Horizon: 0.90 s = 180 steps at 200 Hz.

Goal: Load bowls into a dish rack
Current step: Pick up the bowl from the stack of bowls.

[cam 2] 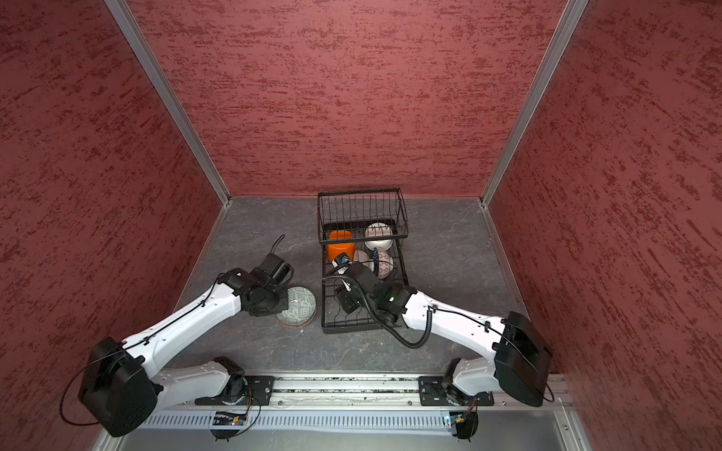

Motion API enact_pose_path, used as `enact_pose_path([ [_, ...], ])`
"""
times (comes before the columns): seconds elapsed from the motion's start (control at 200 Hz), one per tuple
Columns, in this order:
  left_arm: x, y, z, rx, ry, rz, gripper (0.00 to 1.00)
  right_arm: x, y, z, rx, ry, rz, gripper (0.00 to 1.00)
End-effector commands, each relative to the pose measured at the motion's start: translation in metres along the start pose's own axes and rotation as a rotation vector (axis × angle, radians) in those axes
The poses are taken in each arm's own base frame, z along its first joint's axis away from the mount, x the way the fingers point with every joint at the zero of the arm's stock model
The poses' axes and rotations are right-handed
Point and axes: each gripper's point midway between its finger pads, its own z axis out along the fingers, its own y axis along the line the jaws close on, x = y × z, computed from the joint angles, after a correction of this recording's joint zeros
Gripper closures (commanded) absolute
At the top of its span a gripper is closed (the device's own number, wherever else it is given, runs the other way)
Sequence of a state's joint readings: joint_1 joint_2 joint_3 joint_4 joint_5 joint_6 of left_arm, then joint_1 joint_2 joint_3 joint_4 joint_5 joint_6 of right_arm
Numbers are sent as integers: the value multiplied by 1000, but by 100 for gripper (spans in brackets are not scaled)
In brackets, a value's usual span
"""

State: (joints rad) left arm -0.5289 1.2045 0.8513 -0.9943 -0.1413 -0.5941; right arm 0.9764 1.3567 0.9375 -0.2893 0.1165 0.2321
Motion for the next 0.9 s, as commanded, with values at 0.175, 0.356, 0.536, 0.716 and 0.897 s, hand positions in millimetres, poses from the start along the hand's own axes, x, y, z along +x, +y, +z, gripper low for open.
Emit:
enact_pose_path([
  [0.175, -9, -9, -7, 32, -56, 36, 99, 0, 0, 4, 8, -9, 13, 46],
  [0.356, -12, -10, -11, 47, -83, 50, 100, -2, 1, 4, 7, -11, 17, 46],
  [0.536, -14, -10, -15, 65, -117, 53, 100, -2, 1, 6, 9, -5, 22, 46],
  [0.716, -18, -11, -25, 101, -167, 59, 100, -1, 1, 10, 13, 6, 31, 46],
  [0.897, -23, -16, -39, 161, -229, 64, 100, -3, 2, 15, 17, 20, 49, 46],
])
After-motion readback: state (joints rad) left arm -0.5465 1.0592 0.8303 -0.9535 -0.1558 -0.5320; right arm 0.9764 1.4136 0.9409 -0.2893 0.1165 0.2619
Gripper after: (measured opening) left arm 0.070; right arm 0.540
